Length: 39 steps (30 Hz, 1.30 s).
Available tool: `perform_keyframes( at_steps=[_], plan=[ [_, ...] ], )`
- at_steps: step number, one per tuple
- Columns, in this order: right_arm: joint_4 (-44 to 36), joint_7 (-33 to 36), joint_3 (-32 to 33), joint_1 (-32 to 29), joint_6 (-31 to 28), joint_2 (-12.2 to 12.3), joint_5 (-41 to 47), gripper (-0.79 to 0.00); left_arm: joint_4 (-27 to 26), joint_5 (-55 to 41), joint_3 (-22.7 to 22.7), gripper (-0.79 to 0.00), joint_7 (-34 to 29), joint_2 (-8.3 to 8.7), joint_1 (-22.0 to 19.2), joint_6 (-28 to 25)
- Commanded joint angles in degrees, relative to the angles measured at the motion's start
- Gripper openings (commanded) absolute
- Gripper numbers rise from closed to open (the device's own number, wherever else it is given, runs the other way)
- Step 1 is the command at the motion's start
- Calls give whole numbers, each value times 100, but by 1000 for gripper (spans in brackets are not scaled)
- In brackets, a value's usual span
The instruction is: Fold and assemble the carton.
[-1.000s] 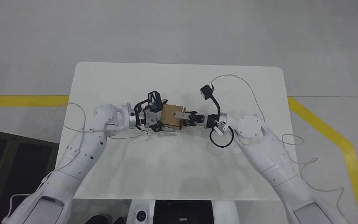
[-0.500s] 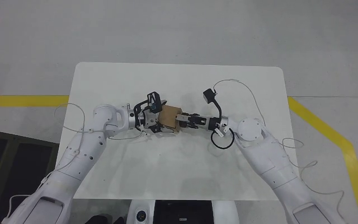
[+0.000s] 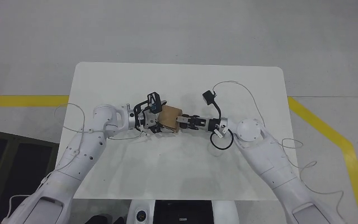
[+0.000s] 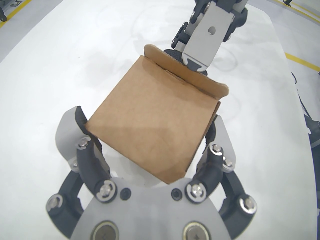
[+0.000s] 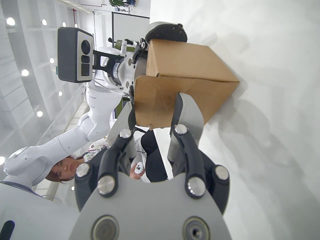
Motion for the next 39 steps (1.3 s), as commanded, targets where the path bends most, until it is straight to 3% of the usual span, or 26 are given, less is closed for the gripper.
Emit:
perform_keyframes(
  at_steps=[1, 21, 39],
  plan=[
    [8, 16, -7, 16, 9, 4, -104, -505, -4, 1, 3, 0, -7, 0, 0, -7],
    [-45, 42, 134, -31, 70, 76, -644, -566, -16, 9, 24, 0, -32, -2, 9, -3],
    [-58, 73, 198, 0, 131, 99, -787, -573, -46, 16, 41, 0, -54, -3, 18, -16]
  ],
)
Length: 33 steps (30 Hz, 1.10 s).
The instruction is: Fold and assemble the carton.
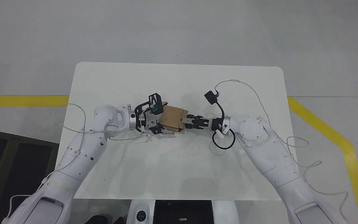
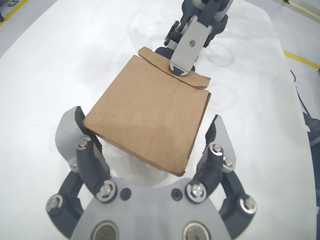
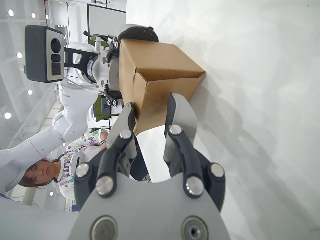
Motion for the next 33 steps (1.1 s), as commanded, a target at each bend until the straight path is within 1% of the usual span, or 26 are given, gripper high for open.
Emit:
perform_keyframes(
  at_steps=[1, 23, 33],
  plan=[
    [1, -4, 12, -2, -9, 3, -11, -570, -3, -5, 5, 0, -10, 0, 0, -5],
    [-26, -7, 130, -97, -52, 38, 13, -566, -1, 5, 1, 0, -9, 1, 10, 18],
    [-7, 15, -11, 60, -58, -5, -53, -570, -28, -1, 15, 0, -11, -2, 12, 16]
  ],
)
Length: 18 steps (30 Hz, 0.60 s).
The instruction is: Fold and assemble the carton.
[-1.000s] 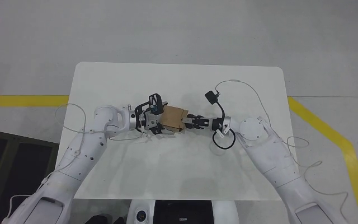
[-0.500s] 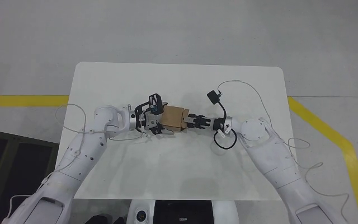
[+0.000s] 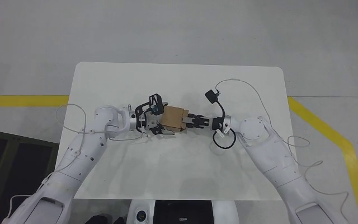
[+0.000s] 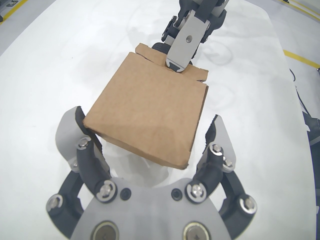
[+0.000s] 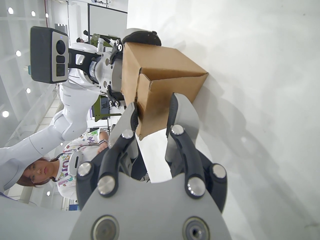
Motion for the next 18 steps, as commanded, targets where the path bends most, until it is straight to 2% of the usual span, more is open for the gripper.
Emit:
perform_keyframes(
  at_steps=[1, 8, 18],
  plan=[
    [26, 4, -32, 35, -7, -10, -18, -570, -3, -12, 2, 0, 1, -1, 2, 0],
    [89, 61, -126, 174, -108, -37, -125, -566, -16, -6, 2, 0, 6, -1, 2, -2],
    [186, 46, -208, 274, -416, -74, -127, -483, -10, -36, -4, 0, -9, 1, 14, -9]
  ],
)
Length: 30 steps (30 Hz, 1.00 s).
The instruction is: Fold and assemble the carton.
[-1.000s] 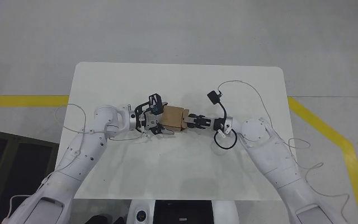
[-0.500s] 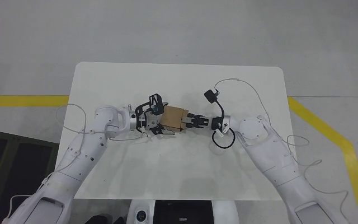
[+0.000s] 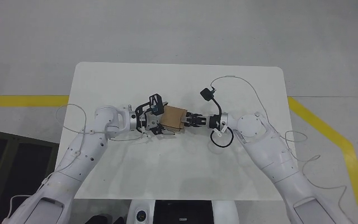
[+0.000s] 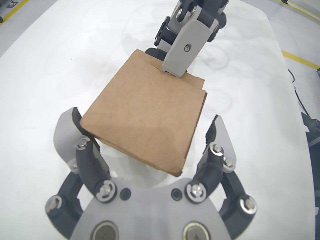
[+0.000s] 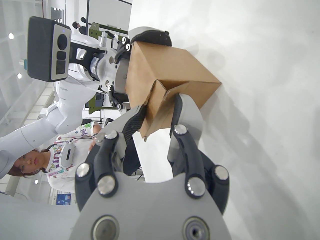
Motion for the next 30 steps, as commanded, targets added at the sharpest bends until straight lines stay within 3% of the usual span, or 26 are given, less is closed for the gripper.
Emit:
perform_keyframes(
  at_steps=[1, 13, 19, 22, 30],
  plan=[
    [14, -8, 10, -20, -69, 4, -2, -480, 5, 7, -10, 0, -4, 3, 0, 4],
    [-463, 153, 427, -280, 62, 160, -98, -462, 25, -30, -27, 0, -47, 8, 2, 11],
    [-726, 259, 633, -453, 345, 250, -246, -600, 30, -27, -31, 0, -59, 9, -5, 10],
    [-802, 335, 707, -560, 423, 289, -285, -785, 33, -31, -35, 0, -53, 10, -6, 20],
    [-848, 392, 493, -583, 461, 268, -325, -785, 17, -32, -18, 0, -58, 4, -17, 28]
  ],
)
